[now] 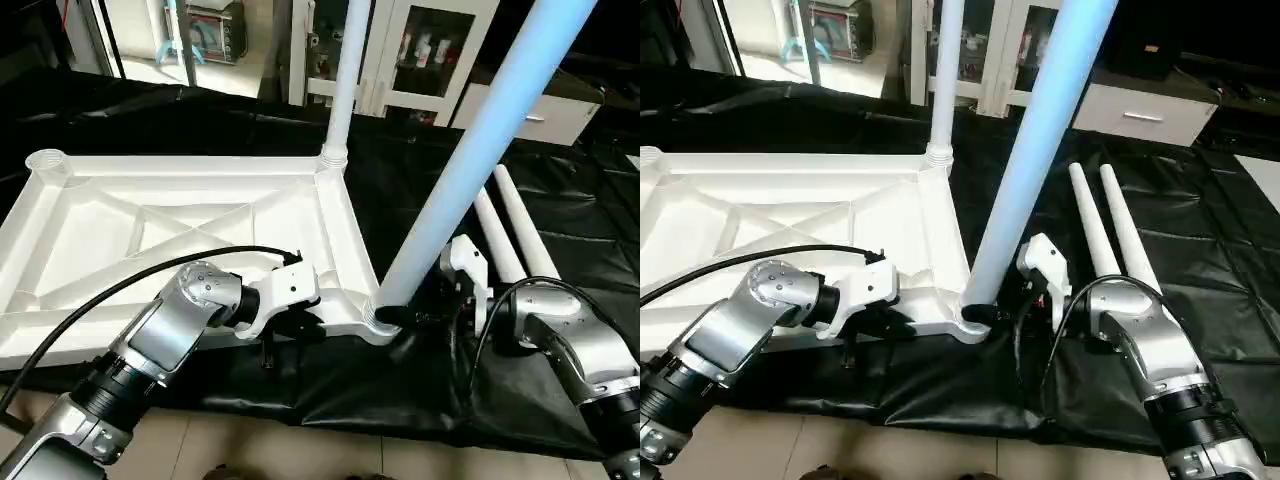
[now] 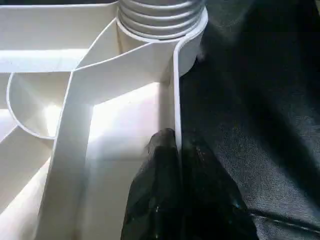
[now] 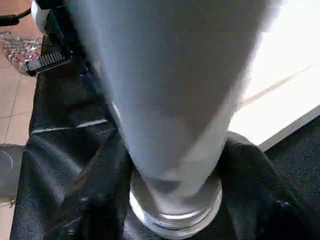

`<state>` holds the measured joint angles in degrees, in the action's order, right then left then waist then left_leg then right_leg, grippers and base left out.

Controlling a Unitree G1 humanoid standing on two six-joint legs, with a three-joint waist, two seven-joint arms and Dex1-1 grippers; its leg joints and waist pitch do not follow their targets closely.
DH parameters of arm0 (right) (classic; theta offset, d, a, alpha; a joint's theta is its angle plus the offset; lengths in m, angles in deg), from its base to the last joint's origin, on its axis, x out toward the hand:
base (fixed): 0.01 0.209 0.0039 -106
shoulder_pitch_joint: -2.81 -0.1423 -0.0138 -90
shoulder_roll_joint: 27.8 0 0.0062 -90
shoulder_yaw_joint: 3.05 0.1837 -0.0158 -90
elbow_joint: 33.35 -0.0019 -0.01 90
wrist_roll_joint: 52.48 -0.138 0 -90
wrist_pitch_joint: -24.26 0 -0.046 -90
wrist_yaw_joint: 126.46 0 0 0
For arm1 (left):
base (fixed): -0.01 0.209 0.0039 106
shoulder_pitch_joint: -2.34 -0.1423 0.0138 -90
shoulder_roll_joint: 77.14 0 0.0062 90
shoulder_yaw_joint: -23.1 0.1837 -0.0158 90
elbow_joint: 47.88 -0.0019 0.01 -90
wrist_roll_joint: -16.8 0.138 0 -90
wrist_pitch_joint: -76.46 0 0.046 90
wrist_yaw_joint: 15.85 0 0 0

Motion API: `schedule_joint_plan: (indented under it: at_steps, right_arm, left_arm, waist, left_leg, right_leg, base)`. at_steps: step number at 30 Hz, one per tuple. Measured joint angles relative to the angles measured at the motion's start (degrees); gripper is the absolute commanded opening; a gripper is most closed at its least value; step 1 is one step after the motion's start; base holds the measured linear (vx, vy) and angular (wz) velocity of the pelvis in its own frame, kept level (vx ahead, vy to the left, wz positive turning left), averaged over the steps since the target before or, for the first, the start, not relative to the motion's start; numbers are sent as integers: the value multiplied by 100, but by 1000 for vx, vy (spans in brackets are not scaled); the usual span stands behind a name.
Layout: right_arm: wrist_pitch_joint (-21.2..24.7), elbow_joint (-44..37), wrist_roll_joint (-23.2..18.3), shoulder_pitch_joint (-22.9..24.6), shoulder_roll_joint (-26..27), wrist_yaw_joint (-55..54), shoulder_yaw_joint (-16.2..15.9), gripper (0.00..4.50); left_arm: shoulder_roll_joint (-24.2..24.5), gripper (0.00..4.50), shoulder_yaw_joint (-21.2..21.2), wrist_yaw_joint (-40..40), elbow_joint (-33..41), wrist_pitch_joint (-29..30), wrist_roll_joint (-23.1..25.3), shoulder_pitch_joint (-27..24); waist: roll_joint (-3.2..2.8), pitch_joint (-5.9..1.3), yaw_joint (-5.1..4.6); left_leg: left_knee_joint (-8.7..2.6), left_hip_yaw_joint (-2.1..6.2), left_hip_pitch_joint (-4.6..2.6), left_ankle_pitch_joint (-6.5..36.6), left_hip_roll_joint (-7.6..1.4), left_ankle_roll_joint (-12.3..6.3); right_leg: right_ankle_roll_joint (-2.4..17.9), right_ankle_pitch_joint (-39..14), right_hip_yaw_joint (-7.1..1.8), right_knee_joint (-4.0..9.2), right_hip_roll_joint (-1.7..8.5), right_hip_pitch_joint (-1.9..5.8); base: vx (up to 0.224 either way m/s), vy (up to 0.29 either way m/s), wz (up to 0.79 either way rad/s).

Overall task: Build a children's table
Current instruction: Rotate leg to tighten

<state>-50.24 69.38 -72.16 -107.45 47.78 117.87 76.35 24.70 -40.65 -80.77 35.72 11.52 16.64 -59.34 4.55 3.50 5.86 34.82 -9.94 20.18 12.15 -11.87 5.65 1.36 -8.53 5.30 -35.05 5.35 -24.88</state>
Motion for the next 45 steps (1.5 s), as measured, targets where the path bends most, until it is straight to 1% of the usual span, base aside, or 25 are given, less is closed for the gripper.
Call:
schedule_joint_plan:
  at_steps: [1, 2, 13, 16, 19, 21, 22, 23, 24, 26, 28, 29, 30, 31, 32, 33, 35, 37, 39, 41, 42, 43, 44, 45]
  right_arm:
    - [-3, 7, 3, -2, 9, 4, 0, 218]
    - [-13, 35, 3, -4, 20, 17, 0, 211]
    - [-112, 125, 47, -7, 77, -11, 3, 201]
    - [-242, 429, 310, -156, 350, -522, -4, 199]
    - [-187, 746, 499, -343, 700, -1444, 44, 198]
    - [-78, 953, 645, -467, 1086, -2286, 163, 198]
    - [-38, 1004, 677, -506, 1196, -2564, 185, 198]
    - [35, 1179, 727, -604, 1532, -3183, 323, 197]
    - [56, 1294, 793, -707, 1713, -3582, 365, 197]
    - [74, 1501, 842, -858, 1985, -4222, 458, 197]
    - [71, 1711, 897, -1005, 2279, -4845, 584, 196]
    - [68, 1836, 897, -1084, 2430, -5161, 665, 196]
    - [31, 1984, 898, -1182, 2610, -5499, 769, 196]
    - [-28, 2162, 940, -1317, 2856, -5968, 901, 196]
    - [-89, 2303, 1011, -1429, 3013, -6363, 978, 196]
    - [-135, 2355, 1045, -1459, 3065, -6503, 1009, 196]
    - [-230, 2402, 1075, -1475, 3084, -6570, 1012, 196]
    - [-326, 2410, 1074, -1488, 3081, -6546, 1018, 196]
    - [-495, 2430, 1083, -1472, 3036, -6418, 1008, 196]
    - [-709, 2410, 1076, -1386, 2974, -6192, 1015, 196]
    - [-729, 2374, 1045, -1348, 2956, -6086, 1033, 252]
    - [-728, 2341, 1019, -1331, 2933, -5992, 1052, 266]
    - [-721, 2330, 992, -1326, 2923, -5933, 1071, 266]
    - [-625, 2145, 834, -1201, 2861, -5641, 1109, 272]
  left_arm:
    - [4, 0, 0, -2, 1, 0, 0, 0]
    - [10, 0, 2, -2, 1, 0, 0, -4]
    - [28, 0, 9, 2, 0, 13, 1, -6]
    - [-92, 0, -85, 286, -155, 163, 65, 34]
    - [-488, 0, -144, 868, -552, 388, 236, 224]
    - [-824, 0, -205, 1354, -893, 589, 333, 388]
    - [-942, 0, -245, 1536, -974, 668, 356, 418]
    - [-1184, 0, -329, 1859, -1214, 850, 403, 554]
    - [-1302, 0, -383, 2065, -1338, 938, 421, 624]
    - [-1540, 0, -458, 2429, -1555, 1060, 435, 742]
    - [-1713, 0, -511, 2717, -1772, 1100, 463, 859]
    - [-1814, 0, -522, 2855, -1896, 1098, 485, 919]
    - [-1946, 0, -526, 3001, -2035, 1080, 505, 995]
    - [-2060, 0, -560, 3145, -2213, 1073, 538, 1097]
    - [-2159, 0, -578, 3276, -2345, 1059, 560, 1176]
    - [-2188, 0, -580, 3323, -2389, 1057, 564, 1206]
    - [-2210, 0, -582, 3357, -2401, 1057, 567, 1227]
    - [-2174, 0, -582, 3353, -2401, 1033, 567, 1239]
    - [-2142, 0, -582, 3299, -2390, 991, 567, 1255]
    - [-2109, 0, -581, 3219, -2364, 946, 562, 1261]
    - [-2079, 0, -580, 3174, -2349, 939, 558, 1261]
    - [-2049, 0, -579, 3131, -2343, 920, 553, 1260]
    - [-2039, 0, -576, 3119, -2343, 903, 554, 1260]
    - [-1988, 0, -552, 3050, -2302, 860, 556, 1246]
  waist:
    - [3, -2, 0]
    - [6, -4, -1]
    - [33, -23, -9]
    - [55, -42, -70]
    - [75, -64, -128]
    - [73, -66, -177]
    - [72, -67, -195]
    - [72, -68, -231]
    - [67, -68, -253]
    - [50, -75, -274]
    - [46, -74, -303]
    - [46, -75, -308]
    - [46, -75, -316]
    - [47, -75, -329]
    - [47, -75, -327]
    - [47, -75, -324]
    - [48, -76, -316]
    - [48, -76, -304]
    - [46, -76, -277]
    - [37, -77, -238]
    - [31, -77, -234]
    - [28, -75, -234]
    - [27, -75, -234]
    - [25, -73, -231]
  left_leg:
    - [0, 0, 0, 0, 0, 0]
    - [2, 0, 0, 0, 0, 1]
    - [3, 1, -1, 0, -1, 2]
    - [10, 3, -13, -6, 0, 10]
    - [14, 11, -36, -9, 0, 17]
    - [14, 19, -80, -9, 2, 18]
    - [14, 22, -92, -9, 2, 18]
    - [14, 29, -108, -8, 3, 18]
    - [21, 39, -110, -8, 3, 18]
    - [6, 70, -97, -8, 2, 18]
    - [10, 84, -72, -9, 3, 17]
    - [10, 90, -67, -9, 4, 17]
    - [10, 91, -79, -8, 5, 17]
    - [11, 94, -78, -9, 5, 17]
    - [10, 99, -62, -9, 5, 17]
    - [11, 101, -54, -9, 5, 17]
    - [11, 97, -48, -9, 10, 16]
    - [10, 90, -27, -9, 14, 16]
    - [7, 84, -22, -9, 11, 17]
    - [-20, 64, -11, -13, 10, 21]
    - [-27, 49, -13, -14, 8, 22]
    - [-28, 40, -15, -14, 6, 22]
    - [-28, 38, -16, -14, 6, 22]
    - [-28, 34, -15, -14, 4, 22]
  right_leg:
    - [0, 0, 0, -1, 0, 0]
    - [0, 0, 0, -3, 0, 0]
    - [1, 1, -1, -9, 0, 1]
    - [2, 2, -2, -12, -1, 12]
    - [-17, 0, 0, 2, -3, 44]
    - [-20, -2, 8, 13, -5, 92]
    - [-23, -4, 9, 15, -4, 103]
    - [-25, -6, 20, 24, -4, 121]
    - [-26, -6, 31, 33, -4, 118]
    - [-27, -6, 70, 102, -5, 130]
    - [-26, -6, 79, 122, -4, 133]
    - [-27, -6, 83, 136, -4, 146]
    - [-27, -6, 82, 142, -4, 149]
    - [-27, -5, 83, 148, -4, 148]
    - [-26, -5, 88, 159, -4, 144]
    - [-26, -3, 88, 161, -4, 144]
    - [-27, 24, 72, 159, -4, 146]
    - [-40, 57, 50, 143, -4, 144]
    - [-46, 48, 42, 93, -5, 119]
    - [-23, 43, 42, 82, -8, 92]
    - [-20, 36, 40, 76, -8, 88]
    - [-17, 29, 37, 67, -9, 83]
    - [-15, 26, 37, 64, -9, 83]
    - [-14, 24, 37, 64, -10, 81]
  base:
    - [0, 0, 0]
    - [0, 0, 0]
    - [0, 0, 0]
    - [0, 0, 0]
    - [0, 0, 0]
    - [0, 0, 0]
    - [0, 0, 0]
    - [0, 0, 0]
    - [0, 0, 0]
    - [0, 0, 0]
    - [0, 0, 0]
    - [0, 0, 0]
    - [0, 0, 0]
    - [0, 0, 0]
    - [0, 0, 0]
    - [0, 0, 0]
    - [0, 0, 0]
    - [0, 0, 0]
    - [0, 0, 0]
    - [0, 0, 0]
    - [0, 0, 0]
    - [0, 0, 0]
    - [0, 0, 0]
    - [0, 0, 0]
